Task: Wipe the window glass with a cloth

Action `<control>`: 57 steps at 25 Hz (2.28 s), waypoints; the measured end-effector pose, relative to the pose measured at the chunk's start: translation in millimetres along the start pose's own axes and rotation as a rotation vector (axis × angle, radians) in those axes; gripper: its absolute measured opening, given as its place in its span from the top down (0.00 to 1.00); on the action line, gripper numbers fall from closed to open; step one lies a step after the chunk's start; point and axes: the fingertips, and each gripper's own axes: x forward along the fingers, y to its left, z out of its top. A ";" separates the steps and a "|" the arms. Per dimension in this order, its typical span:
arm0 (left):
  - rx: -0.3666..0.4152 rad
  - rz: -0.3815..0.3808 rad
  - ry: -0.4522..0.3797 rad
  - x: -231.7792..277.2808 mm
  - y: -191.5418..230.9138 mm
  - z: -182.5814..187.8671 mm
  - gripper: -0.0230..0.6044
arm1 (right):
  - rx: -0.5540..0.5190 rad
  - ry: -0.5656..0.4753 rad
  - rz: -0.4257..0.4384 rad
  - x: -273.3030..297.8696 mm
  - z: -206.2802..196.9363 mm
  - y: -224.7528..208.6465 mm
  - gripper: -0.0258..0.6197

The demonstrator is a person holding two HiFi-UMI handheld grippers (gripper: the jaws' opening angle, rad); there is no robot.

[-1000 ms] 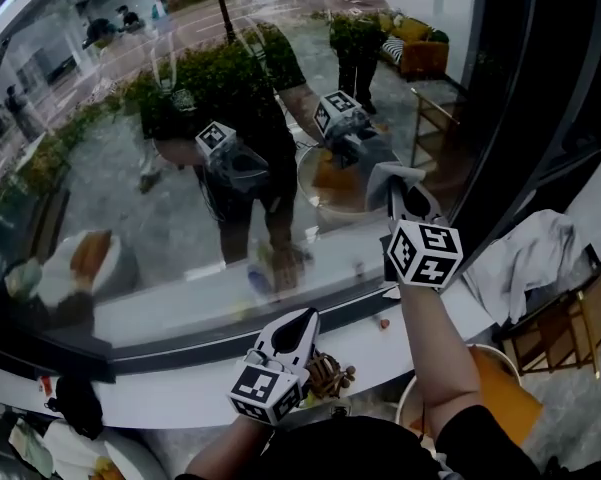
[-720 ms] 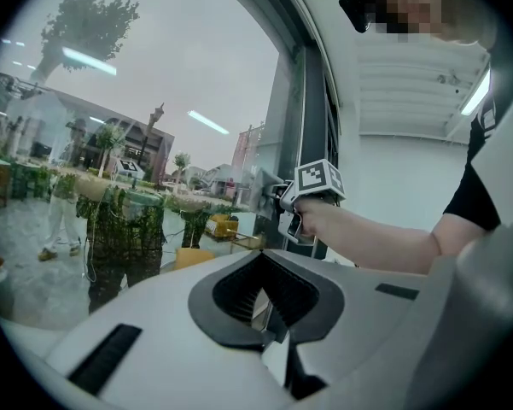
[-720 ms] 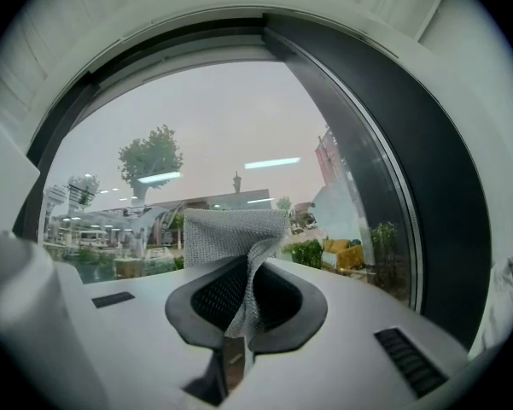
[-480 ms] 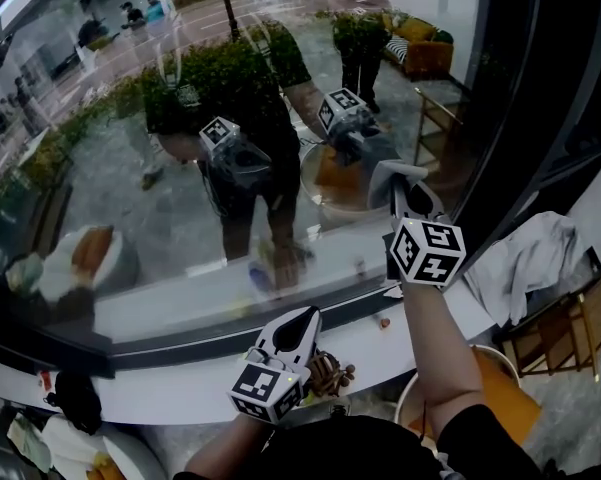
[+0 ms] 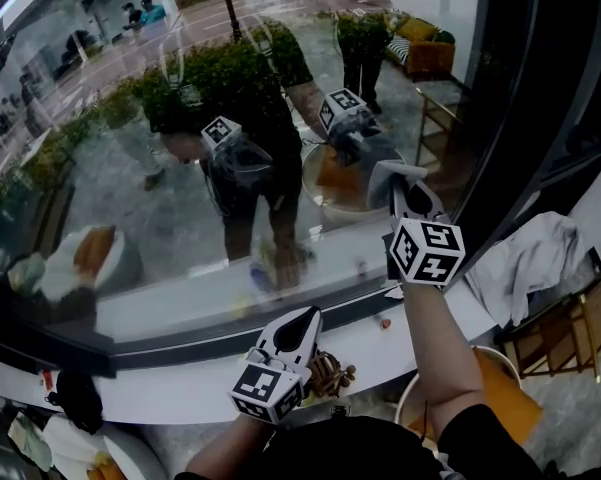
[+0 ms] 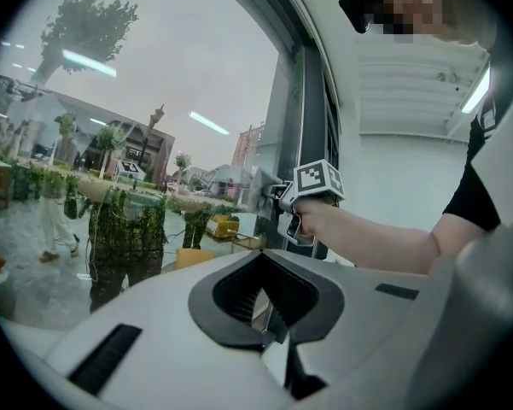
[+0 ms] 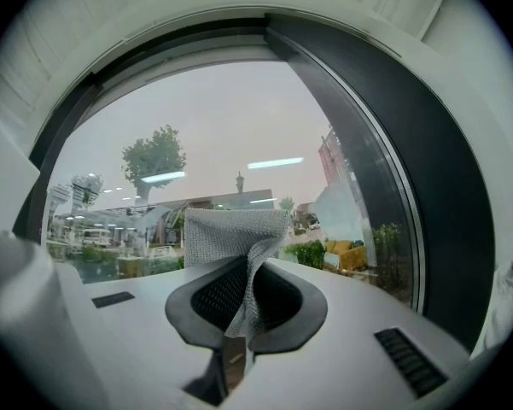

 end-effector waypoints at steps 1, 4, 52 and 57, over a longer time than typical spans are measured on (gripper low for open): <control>0.001 0.001 -0.001 -0.2 -0.1 0.2 0.95 | -0.001 0.000 0.001 0.2 -0.2 0.0 0.90; 0.008 -0.006 -0.007 -1.9 -2.1 -2.7 0.95 | 0.000 0.005 0.002 -0.6 -0.9 -1.0 0.90; 0.073 -0.038 -0.126 -47.5 38.2 93.0 0.95 | -0.011 -0.130 0.024 -1.1 107.3 74.8 0.90; 0.084 -0.025 -0.132 -57.8 48.9 98.0 0.95 | -0.007 -0.139 0.006 3.2 112.6 81.8 0.90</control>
